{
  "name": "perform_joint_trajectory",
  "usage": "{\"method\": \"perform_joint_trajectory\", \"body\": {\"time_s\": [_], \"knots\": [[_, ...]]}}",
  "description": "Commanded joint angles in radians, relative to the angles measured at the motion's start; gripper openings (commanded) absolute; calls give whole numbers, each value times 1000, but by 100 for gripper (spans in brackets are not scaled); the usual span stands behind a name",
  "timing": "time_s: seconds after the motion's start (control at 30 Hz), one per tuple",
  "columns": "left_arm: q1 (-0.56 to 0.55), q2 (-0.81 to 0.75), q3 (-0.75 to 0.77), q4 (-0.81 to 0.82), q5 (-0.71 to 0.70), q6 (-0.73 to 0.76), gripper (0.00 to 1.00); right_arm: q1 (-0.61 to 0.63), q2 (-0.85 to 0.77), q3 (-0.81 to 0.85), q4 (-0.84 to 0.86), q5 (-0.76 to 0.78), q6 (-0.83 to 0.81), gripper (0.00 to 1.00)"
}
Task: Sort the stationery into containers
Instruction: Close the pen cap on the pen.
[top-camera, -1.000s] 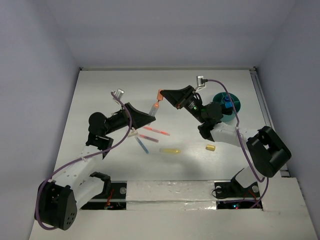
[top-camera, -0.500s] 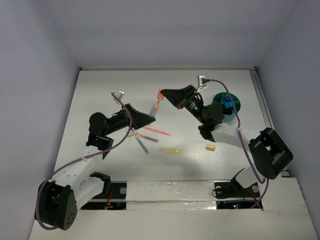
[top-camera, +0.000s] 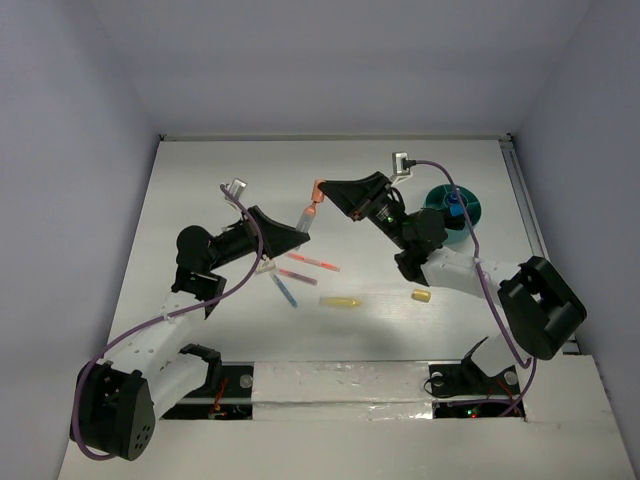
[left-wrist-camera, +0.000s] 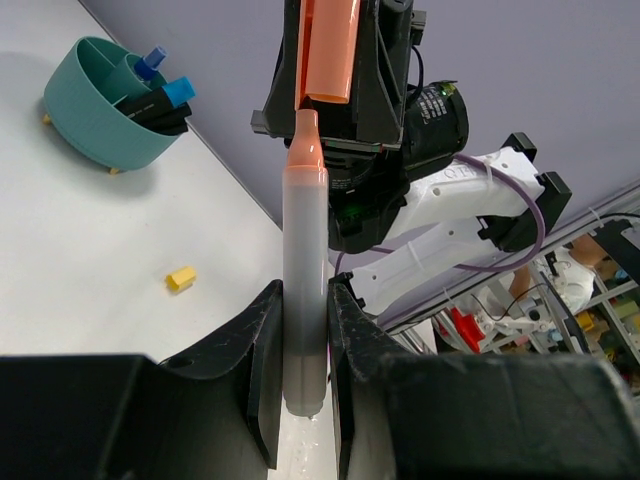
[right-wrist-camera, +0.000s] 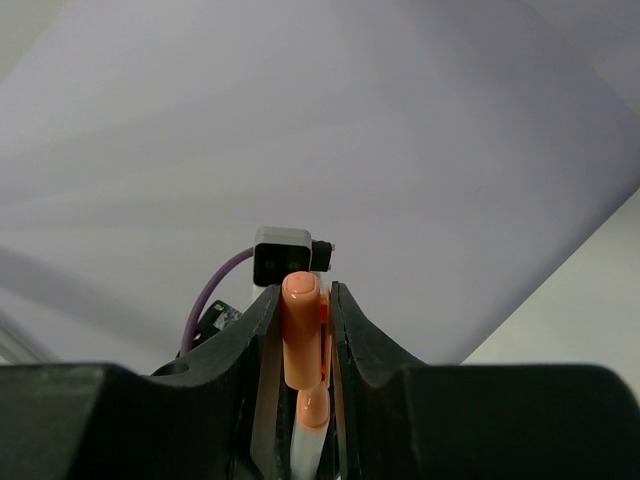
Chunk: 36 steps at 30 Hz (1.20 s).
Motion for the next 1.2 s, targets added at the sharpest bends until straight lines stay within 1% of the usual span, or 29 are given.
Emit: {"method": "perform_joint_trajectory", "body": {"time_s": [0.0,0.17,0.3,0.93,1.17], "knots": [[5,-8,-5,70,8,-2,0,20,0,14,302,6,-14,0],[5,-11,-6,71,6,-2,0,29,7,14,305,6,-17,0],[5,-14,-10,103,12,-16,0,29,12,11,301,9,-20,0],[14,-25,-16,105,6,-16,0,38,23,1,308,13,-22,0],[14,-37,-17,122,-14,-19,0,49,60,-19,344,16,3,0]]}}
